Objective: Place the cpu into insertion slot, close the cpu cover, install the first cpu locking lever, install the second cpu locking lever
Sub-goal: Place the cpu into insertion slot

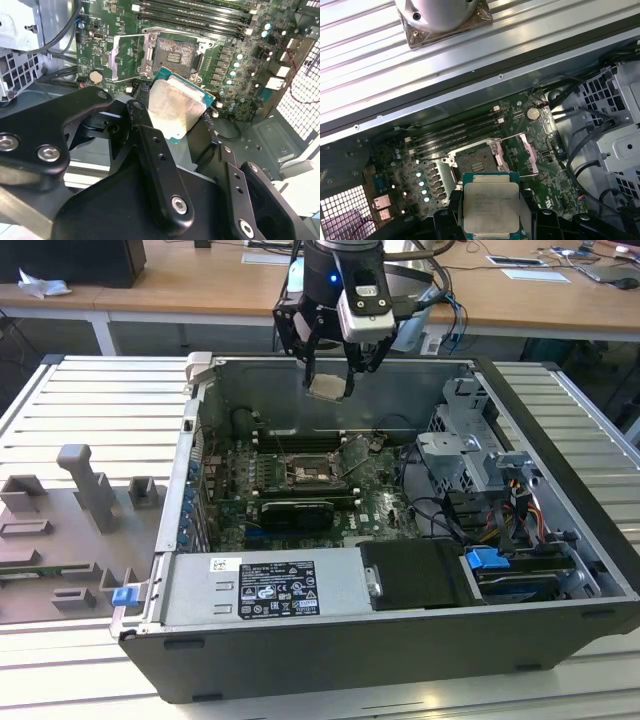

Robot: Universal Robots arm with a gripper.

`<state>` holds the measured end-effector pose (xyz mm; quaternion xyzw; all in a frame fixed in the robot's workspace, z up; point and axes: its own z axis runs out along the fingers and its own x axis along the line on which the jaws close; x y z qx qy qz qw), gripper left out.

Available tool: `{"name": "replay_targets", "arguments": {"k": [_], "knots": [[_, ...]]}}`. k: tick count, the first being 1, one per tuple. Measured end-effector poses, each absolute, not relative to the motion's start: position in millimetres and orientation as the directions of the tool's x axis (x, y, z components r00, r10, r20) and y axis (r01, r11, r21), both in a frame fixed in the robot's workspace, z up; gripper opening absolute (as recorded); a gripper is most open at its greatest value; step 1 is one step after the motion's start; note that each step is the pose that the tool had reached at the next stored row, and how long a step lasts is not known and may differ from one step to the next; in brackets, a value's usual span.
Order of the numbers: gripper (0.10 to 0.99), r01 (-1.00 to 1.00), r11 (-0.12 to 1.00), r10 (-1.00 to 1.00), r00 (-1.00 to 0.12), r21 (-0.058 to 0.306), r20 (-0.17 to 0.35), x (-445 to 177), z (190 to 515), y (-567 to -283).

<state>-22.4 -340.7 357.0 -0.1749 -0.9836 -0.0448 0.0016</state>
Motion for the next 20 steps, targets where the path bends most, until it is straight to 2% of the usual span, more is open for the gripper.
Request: {"name": "replay_targets", "arguments": {"k": [20], "knots": [[0.541, 0.449, 0.889, 0.450, -0.893, 0.088, 0.019, -22.4, 355.6, -340.7]]}}
